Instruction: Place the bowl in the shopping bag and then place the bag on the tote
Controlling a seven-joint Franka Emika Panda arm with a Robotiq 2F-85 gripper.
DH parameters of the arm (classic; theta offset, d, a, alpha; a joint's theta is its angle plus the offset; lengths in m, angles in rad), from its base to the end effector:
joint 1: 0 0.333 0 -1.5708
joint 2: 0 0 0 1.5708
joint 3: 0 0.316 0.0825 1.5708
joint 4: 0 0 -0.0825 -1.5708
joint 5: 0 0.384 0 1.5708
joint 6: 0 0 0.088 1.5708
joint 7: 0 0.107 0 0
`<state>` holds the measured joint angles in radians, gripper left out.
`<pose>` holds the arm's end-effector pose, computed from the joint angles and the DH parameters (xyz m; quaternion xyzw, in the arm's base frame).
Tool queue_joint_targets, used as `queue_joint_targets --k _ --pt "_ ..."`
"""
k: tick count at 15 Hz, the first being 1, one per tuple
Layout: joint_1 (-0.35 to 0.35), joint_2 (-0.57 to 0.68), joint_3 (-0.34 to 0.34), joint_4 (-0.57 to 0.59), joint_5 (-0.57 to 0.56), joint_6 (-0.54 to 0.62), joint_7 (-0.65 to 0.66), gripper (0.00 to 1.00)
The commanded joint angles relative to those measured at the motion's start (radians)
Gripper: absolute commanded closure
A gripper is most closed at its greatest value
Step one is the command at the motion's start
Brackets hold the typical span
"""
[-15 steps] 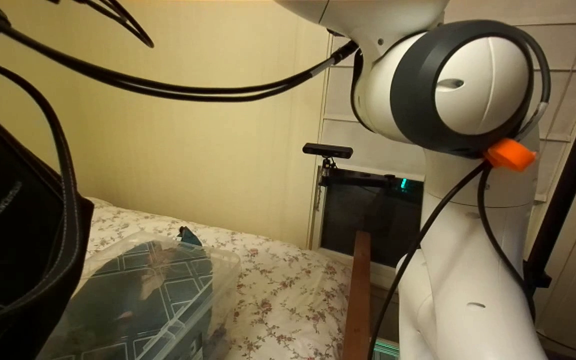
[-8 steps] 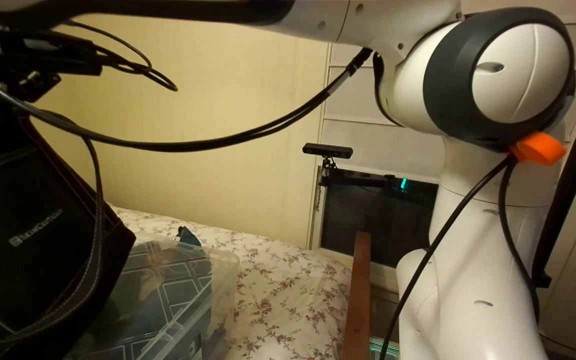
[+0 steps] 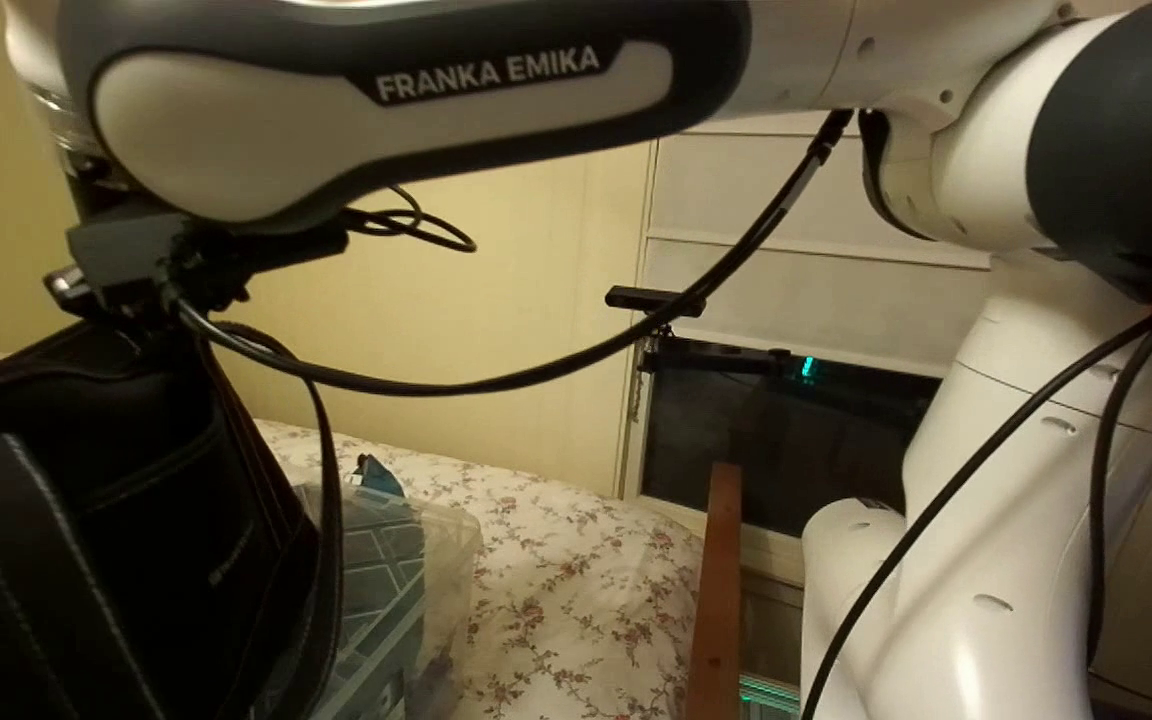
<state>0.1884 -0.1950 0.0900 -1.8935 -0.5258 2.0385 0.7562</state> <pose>0.5170 0.1230 0.6279 0.9409 -0.1500 0.2679 0.1431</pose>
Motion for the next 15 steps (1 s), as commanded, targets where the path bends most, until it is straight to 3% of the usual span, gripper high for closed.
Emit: queue_joint_targets --k 1,5,8,9,10,15 --pt "-0.046 -0.146 0.047 -0.238 0.045 -0.036 -0.015 0.99" --pt "-0.076 -0.195 0.074 -0.355 0.034 -0.017 0.01 0.99" --pt "-0.106 -0.204 0.094 -0.368 0.013 0.013 0.029 0.99" --pt "-0.116 -0.201 0.099 -0.356 0.014 0.015 0.035 0.81" --pt "-0.123 -0.201 0.103 -0.348 0.009 0.026 0.033 0.69" --pt "-0.13 -0.185 0.16 -0.143 0.005 -0.04 0.025 0.36"
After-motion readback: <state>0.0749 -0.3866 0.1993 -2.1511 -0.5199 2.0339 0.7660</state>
